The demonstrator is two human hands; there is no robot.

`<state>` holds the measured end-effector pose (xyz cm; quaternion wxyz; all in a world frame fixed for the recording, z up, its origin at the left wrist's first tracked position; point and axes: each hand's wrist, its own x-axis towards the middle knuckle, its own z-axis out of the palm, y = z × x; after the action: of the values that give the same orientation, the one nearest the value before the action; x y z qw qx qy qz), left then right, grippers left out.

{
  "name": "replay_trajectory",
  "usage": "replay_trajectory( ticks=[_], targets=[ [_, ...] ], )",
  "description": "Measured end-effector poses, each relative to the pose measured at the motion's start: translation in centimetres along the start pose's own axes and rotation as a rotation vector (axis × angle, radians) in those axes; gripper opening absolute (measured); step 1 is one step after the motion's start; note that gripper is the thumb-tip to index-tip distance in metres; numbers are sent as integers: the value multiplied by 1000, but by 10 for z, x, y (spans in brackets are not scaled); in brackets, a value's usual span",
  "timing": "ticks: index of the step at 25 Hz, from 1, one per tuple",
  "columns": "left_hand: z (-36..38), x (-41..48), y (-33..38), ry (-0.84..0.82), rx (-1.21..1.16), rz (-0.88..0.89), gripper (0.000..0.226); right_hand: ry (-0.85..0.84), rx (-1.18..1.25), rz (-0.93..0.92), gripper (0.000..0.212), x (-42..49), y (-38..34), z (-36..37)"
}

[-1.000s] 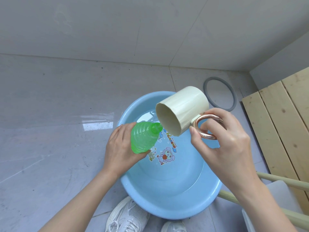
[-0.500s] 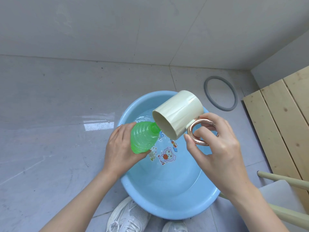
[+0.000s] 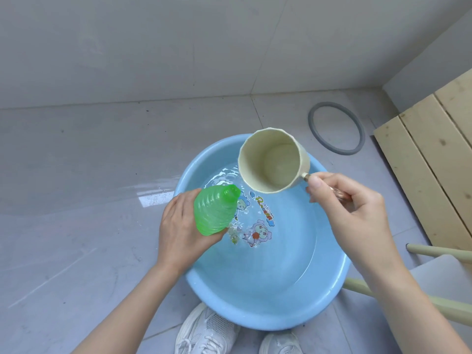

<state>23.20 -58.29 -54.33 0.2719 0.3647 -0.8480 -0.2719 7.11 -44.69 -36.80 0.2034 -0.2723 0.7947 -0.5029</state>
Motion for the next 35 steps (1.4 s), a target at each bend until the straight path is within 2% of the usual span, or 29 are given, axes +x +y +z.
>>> replay_trajectory(
  ticks=[5,8,12,16,22,24,28,31,34,35],
  targets=[
    [-2,-1,4,6,13,-21,76,19,136,204,47,10,29,-7],
    [0,-1,5,-13,11,-70,79,-10,156,345,41,13,70,1],
    [-2,-2,9,-4,-4,-104,79,-71,0,390,35,11,124,19],
    [-3,-1,15,-10,24,-101,80,-69,-113,340,27,6,156,33],
    [-5,-1,16,-37,56,-97,79,7,-482,88,14,-4,193,51],
    [-5,-1,16,-53,69,-113,82,21,-591,44,17,-5,197,52],
    [-5,-1,13,-132,104,-166,97,25,-685,33,23,-5,195,50],
    [-8,2,11,-148,76,-161,92,41,-694,-9,36,-4,184,39],
    [-16,5,18,-145,52,-142,88,67,-652,-88,30,-3,167,17],
    [-18,6,22,-152,51,-128,88,61,-637,-109,35,-3,161,10]
  ],
)
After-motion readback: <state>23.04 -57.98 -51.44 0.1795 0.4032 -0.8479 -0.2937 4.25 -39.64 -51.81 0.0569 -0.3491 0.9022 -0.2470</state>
